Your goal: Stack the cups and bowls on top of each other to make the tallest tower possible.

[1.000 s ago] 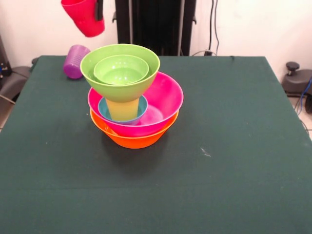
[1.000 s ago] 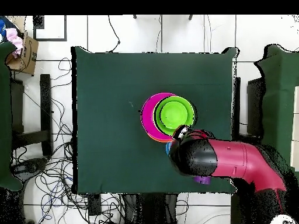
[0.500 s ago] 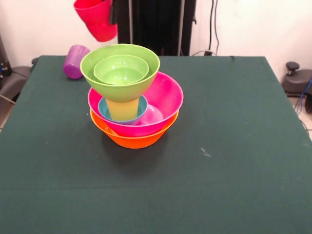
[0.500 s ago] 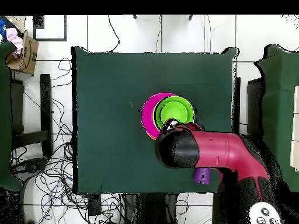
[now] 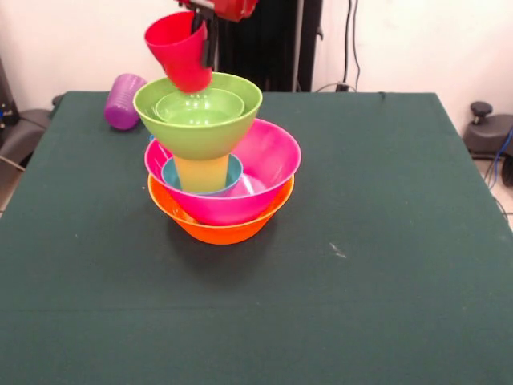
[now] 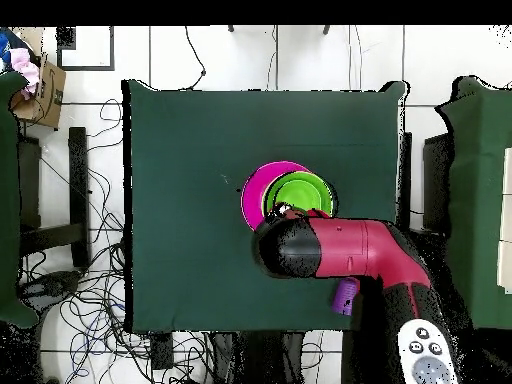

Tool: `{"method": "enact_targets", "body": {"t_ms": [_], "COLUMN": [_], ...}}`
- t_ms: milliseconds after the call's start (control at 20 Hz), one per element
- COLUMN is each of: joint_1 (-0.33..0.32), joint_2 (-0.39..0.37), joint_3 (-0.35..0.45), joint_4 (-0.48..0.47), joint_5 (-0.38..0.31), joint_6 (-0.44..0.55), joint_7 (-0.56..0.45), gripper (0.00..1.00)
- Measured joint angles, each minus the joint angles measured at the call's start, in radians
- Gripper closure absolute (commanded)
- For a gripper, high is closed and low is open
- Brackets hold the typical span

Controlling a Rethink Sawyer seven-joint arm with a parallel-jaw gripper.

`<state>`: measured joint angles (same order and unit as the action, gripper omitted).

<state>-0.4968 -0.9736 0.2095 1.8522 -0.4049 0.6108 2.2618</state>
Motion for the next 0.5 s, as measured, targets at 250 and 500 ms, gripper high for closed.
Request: {"method": "enact_targets", "body": {"t_ms": [250, 500], "joint_1": [0.017, 0.023], "joint_2": [0.043, 0.064], "joint_3": [-0.045, -0.083], "joint_4": [-0.001, -0.001], "joint_5": [0.0, 0.003], "joint_6": [-0.041, -0.063], "joint_7": [0.0, 0.0], "gripper": [1.0, 1.0]}}
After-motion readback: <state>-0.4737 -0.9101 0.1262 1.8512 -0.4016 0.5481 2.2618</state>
